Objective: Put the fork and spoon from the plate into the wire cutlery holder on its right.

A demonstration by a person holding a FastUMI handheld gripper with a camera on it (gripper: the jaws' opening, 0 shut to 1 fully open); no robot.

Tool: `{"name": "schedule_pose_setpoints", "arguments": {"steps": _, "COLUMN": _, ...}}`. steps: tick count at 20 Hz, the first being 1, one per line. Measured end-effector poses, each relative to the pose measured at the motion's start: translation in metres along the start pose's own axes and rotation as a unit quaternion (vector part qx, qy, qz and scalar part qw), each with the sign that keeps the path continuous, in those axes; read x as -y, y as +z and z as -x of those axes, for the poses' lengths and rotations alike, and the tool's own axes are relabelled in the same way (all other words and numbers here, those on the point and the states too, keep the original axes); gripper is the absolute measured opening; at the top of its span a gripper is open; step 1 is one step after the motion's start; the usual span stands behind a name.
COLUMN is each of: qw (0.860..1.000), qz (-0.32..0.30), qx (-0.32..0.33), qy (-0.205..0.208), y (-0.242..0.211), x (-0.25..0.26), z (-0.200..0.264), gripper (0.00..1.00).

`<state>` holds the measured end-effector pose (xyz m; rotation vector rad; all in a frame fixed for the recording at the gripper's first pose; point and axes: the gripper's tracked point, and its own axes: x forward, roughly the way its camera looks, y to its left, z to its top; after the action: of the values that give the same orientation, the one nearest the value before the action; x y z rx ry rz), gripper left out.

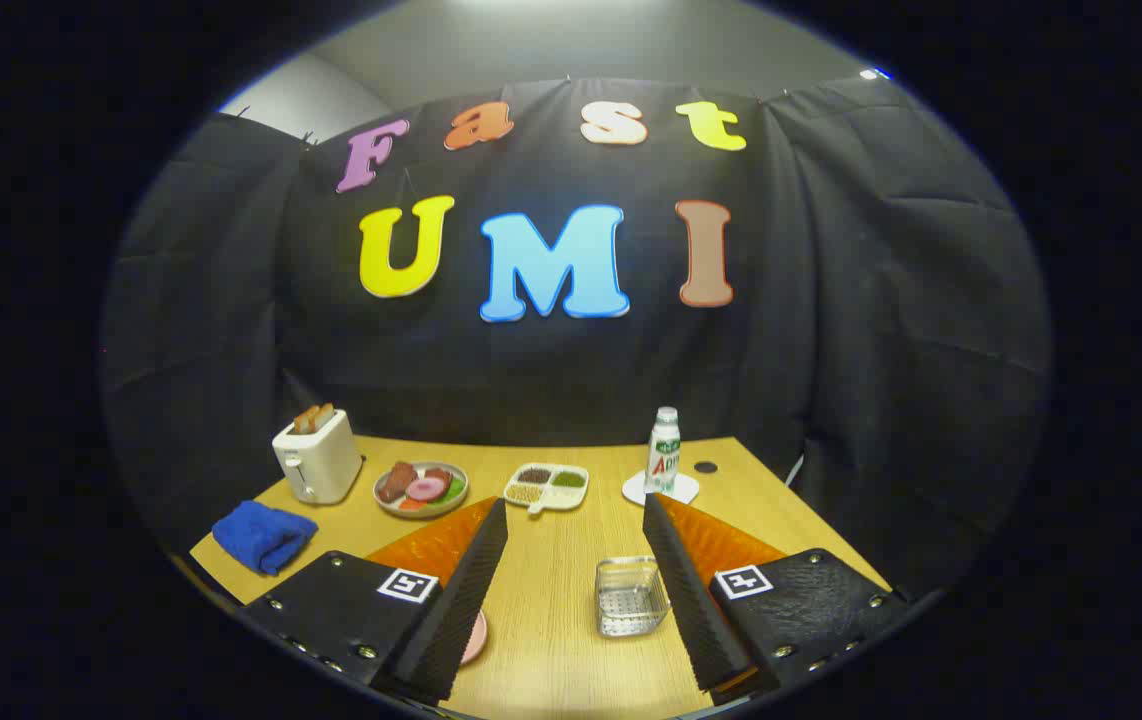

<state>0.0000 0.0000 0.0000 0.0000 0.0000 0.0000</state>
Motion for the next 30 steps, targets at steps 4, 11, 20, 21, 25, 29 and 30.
{"name": "schedule_pose_setpoints", "arguments": {"steps": 4, "qw": 0.998, "qz": -0.005, "qx": 0.059, "qy": -0.002, "y": 0.058, "x": -0.012, "z": -0.002, "gripper": 0.85}}
{"name": "schedule_pose_setpoints", "arguments": {"steps": 11, "qw": 0.993, "qz": -0.014, "qx": 0.119, "qy": -0.015, "y": 0.112, "x": -0.020, "z": 0.012, "gripper": 0.85}}
{"name": "schedule_pose_setpoints", "arguments": {"steps": 20, "qw": 0.995, "qz": -0.014, "qx": 0.097, "qy": 0.015, "y": 0.101, "x": -0.048, "z": 0.003, "gripper": 0.85}}
{"name": "schedule_pose_setpoints", "arguments": {"steps": 21, "qw": 0.996, "qz": -0.011, "qx": 0.090, "qy": 0.021, "y": 0.095, "x": -0.052, "z": 0.002, "gripper": 0.85}}
{"name": "schedule_pose_setpoints", "arguments": {"steps": 25, "qw": 0.998, "qz": -0.002, "qx": 0.045, "qy": 0.052, "y": 0.062, "x": -0.075, "z": -0.007, "gripper": 0.85}}
{"name": "schedule_pose_setpoints", "arguments": {"steps": 29, "qw": 0.997, "qz": 0.006, "qx": -0.005, "qy": 0.082, "y": 0.019, "x": -0.095, "z": -0.016, "gripper": 0.85}}
{"name": "schedule_pose_setpoints", "arguments": {"steps": 30, "qw": 0.996, "qz": 0.008, "qx": -0.018, "qy": 0.088, "y": 0.007, "x": -0.099, "z": -0.019, "gripper": 0.85}}
